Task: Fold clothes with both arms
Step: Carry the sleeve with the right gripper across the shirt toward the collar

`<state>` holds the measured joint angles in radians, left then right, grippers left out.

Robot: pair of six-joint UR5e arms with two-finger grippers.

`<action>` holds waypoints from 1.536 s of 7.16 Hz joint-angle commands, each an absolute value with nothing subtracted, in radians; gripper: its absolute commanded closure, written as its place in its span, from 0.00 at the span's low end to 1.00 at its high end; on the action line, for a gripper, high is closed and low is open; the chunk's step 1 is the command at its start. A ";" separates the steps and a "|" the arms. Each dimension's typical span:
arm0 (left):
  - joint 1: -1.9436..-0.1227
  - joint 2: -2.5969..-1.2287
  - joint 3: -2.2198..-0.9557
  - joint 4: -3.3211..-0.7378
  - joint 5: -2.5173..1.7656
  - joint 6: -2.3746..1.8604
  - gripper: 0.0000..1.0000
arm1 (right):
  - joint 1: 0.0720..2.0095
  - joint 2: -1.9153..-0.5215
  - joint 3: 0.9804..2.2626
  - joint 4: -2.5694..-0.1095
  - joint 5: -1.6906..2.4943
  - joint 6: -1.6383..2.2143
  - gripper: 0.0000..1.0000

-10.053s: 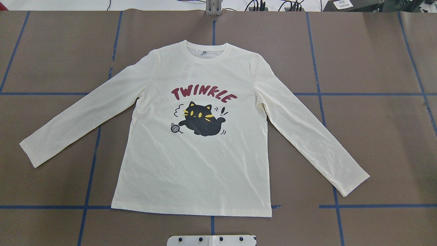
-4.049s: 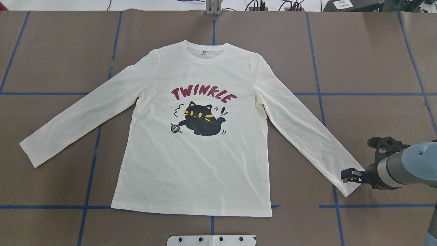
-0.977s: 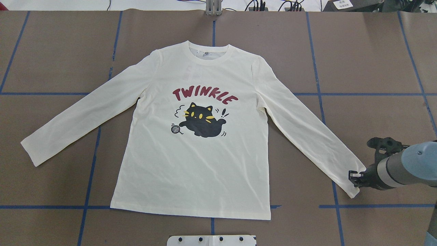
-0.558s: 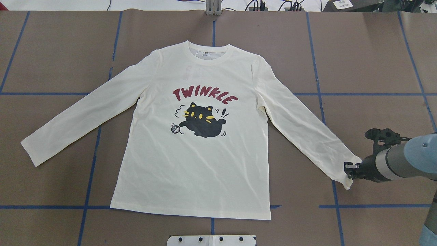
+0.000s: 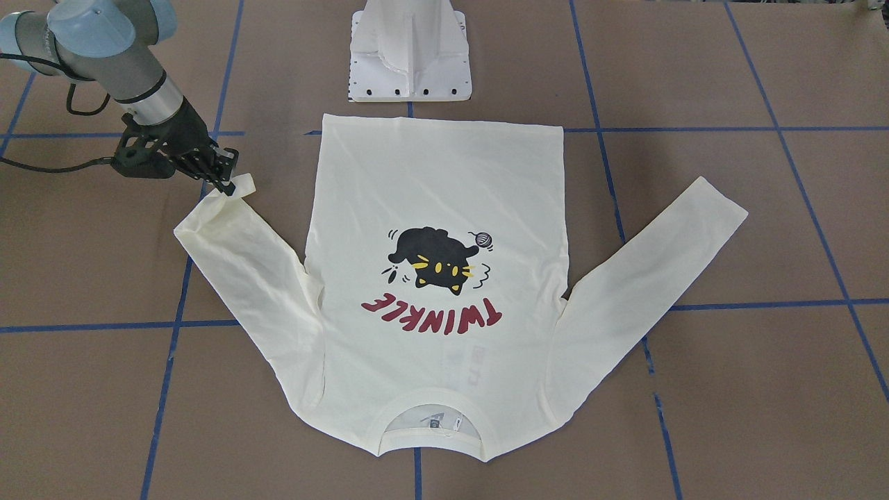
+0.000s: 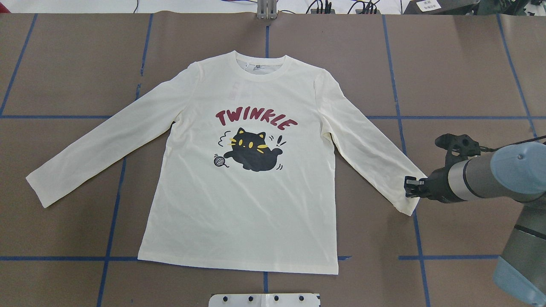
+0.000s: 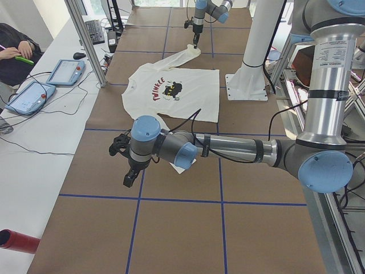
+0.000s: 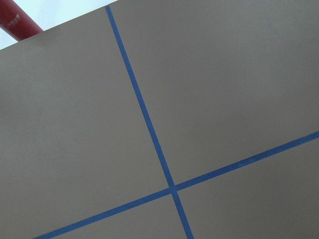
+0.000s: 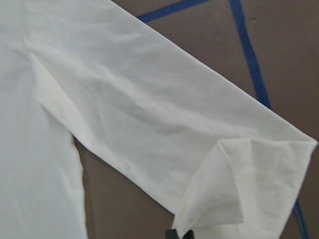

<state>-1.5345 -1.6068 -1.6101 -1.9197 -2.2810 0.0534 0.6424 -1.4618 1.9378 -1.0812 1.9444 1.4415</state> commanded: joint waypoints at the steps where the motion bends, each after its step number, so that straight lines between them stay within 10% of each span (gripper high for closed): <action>1: -1.531 -1.606 -1.609 -1.919 -2.281 0.052 0.00 | 0.722 -1.222 1.797 -1.078 1.980 1.454 1.00; 7: -1.529 -1.614 -1.517 -2.009 -2.279 0.048 0.00 | 0.750 -0.465 1.019 -0.896 1.967 1.476 1.00; 11: -1.529 -1.620 -1.520 -2.008 -2.279 0.044 0.00 | 0.600 -0.324 0.830 -0.774 1.772 1.407 1.00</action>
